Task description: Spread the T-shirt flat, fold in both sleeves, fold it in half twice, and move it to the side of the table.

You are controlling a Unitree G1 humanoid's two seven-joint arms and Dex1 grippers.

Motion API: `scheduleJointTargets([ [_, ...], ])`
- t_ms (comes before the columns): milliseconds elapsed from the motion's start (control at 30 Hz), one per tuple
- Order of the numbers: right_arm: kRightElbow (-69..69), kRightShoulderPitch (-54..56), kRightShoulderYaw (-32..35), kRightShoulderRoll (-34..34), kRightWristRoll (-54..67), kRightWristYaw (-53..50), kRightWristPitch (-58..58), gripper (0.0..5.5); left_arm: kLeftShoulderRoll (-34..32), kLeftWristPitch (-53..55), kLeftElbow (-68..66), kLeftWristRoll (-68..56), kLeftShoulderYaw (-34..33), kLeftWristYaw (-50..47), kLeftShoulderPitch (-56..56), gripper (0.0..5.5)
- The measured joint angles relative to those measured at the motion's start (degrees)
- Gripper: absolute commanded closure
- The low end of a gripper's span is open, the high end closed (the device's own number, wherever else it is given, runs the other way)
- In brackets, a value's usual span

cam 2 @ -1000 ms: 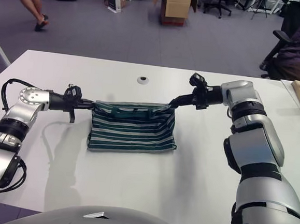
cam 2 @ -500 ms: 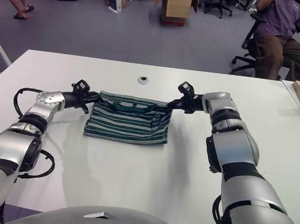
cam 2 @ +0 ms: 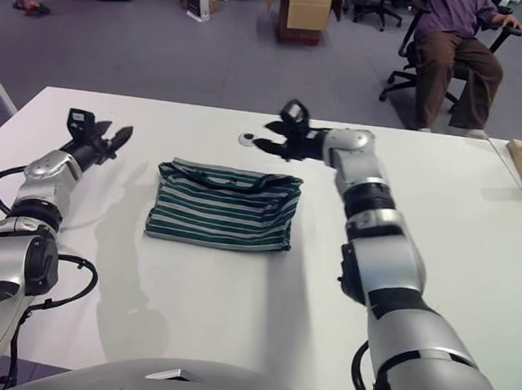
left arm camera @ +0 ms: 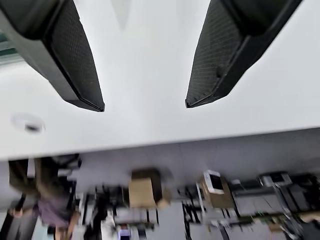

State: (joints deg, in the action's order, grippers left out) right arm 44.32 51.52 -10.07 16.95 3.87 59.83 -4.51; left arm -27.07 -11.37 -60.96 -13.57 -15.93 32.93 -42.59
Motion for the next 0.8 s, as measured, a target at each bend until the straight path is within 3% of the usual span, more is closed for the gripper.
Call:
scheduleJointTargets([
  [67,-8.55,-7.45,-7.24,-1.16,-5.99,-1.18,0.3,2.86,0.24,0.82,8.32,-2.45,-2.68,-3.1,5.03,2.54],
  [167,-15.83,-15.25,-17.98,2.41,-19.45,-4.7,2.48,2.86,3.41,5.22,22.69,-5.01,-4.62,-8.01,15.26,2.54],
  [300,-22.17,-16.87,-22.43,4.26,-25.21,-6.69,2.44,2.86,7.62,11.53,36.82,-7.96,-5.41,-13.75,22.35,2.54],
  [367,-29.81,-19.94,-23.66,8.25,-23.53,-0.34,3.48,2.86,7.82,13.52,39.62,-8.32,-5.86,-15.66,23.24,2.54],
  [500,-45.89,-31.1,-22.55,23.91,-11.65,16.44,8.68,2.86,7.21,16.13,42.27,-8.28,-6.29,-16.8,25.05,2.54],
  [567,-40.38,-31.99,-18.75,32.39,-10.44,17.53,17.59,2.86,6.1,17.1,45.43,-8.28,-7.54,-17.75,26.32,2.54],
  [700,-17.58,-21.15,-16.02,33.65,-17.38,7.21,30.14,2.86,5.98,17.5,49.49,-7.54,-7.0,-18.55,27.39,2.54],
  [800,-10.12,-12.69,-9.3,31.37,-11.26,6.4,29.73,2.86,6.01,18.76,53.42,-4.9,-3.43,-18.64,28.05,2.54],
])
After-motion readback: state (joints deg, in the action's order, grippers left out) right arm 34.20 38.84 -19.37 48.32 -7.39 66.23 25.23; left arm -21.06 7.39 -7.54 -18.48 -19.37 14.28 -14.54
